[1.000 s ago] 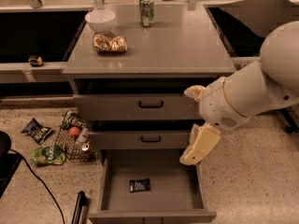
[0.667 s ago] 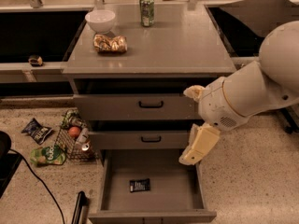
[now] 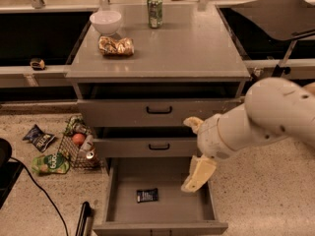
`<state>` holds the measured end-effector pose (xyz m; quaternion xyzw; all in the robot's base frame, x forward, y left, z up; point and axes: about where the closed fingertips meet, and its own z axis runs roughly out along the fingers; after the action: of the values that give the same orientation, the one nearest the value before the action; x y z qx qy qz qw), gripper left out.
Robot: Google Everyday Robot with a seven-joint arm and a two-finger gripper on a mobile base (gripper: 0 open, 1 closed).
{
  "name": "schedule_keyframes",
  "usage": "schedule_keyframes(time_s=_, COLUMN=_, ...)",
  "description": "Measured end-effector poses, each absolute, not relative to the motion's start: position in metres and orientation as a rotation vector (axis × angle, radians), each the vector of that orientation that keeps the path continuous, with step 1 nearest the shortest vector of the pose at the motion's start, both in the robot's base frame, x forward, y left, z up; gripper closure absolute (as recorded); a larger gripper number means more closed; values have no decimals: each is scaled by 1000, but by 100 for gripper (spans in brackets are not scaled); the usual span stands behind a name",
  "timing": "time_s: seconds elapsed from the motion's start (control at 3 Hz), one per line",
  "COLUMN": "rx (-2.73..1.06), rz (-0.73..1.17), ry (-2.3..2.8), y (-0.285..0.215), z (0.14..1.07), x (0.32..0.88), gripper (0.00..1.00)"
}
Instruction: Pick rxbar blueberry from bottom drawer and place on counter
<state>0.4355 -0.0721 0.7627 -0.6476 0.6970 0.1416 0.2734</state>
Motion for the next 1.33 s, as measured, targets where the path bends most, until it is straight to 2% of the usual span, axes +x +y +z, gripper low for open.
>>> schedule_keyframes(time_s=1.0, rx=-1696, rz=525, ry=1788, y=-19, z=606, x=442, gripper=0)
schedule_keyframes(time_s=1.33, rx=-1696, rz=546, ry=1790, y=-18, z=599, x=443, gripper=0)
